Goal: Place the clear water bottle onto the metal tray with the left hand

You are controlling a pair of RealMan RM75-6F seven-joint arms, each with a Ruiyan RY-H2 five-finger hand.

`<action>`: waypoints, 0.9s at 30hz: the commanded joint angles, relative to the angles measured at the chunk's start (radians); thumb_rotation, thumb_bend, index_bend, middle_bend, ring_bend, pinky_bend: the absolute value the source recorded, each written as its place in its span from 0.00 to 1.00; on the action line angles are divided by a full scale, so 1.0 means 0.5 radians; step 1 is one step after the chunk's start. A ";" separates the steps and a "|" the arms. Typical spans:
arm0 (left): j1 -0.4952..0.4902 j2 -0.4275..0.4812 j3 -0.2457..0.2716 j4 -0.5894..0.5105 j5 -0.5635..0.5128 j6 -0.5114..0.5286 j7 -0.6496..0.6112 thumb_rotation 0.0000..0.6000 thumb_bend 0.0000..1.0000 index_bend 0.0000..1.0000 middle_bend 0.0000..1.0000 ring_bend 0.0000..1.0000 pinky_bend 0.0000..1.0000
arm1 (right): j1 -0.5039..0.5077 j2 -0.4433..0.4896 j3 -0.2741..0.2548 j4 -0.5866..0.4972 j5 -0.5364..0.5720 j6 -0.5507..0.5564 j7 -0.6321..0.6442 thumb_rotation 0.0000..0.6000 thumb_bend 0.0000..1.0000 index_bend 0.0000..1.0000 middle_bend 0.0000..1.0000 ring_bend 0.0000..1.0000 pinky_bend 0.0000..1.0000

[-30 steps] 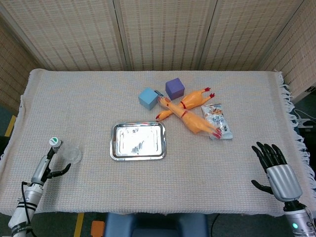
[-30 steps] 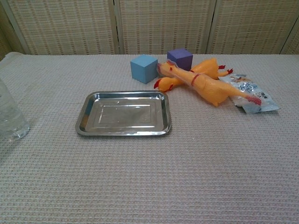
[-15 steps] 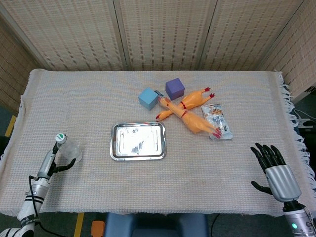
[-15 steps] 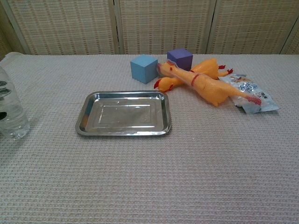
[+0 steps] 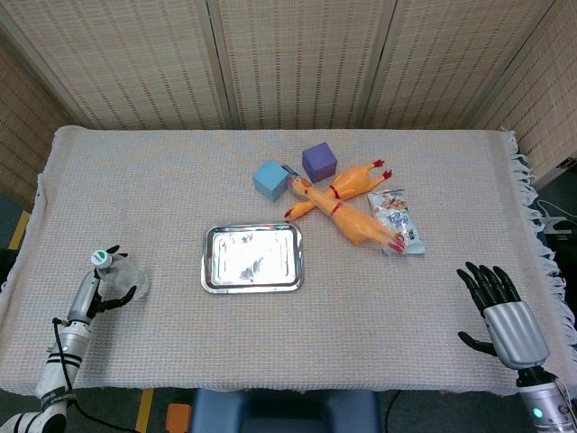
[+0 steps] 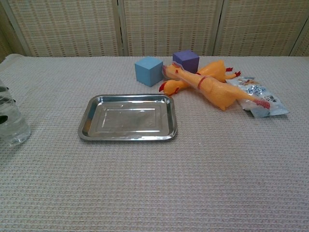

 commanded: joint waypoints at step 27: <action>-0.014 0.284 -0.150 -0.788 0.184 0.403 0.368 1.00 0.42 0.22 0.29 0.17 0.32 | 0.028 -0.017 -0.007 -0.013 0.040 -0.089 -0.066 1.00 0.03 0.00 0.00 0.00 0.00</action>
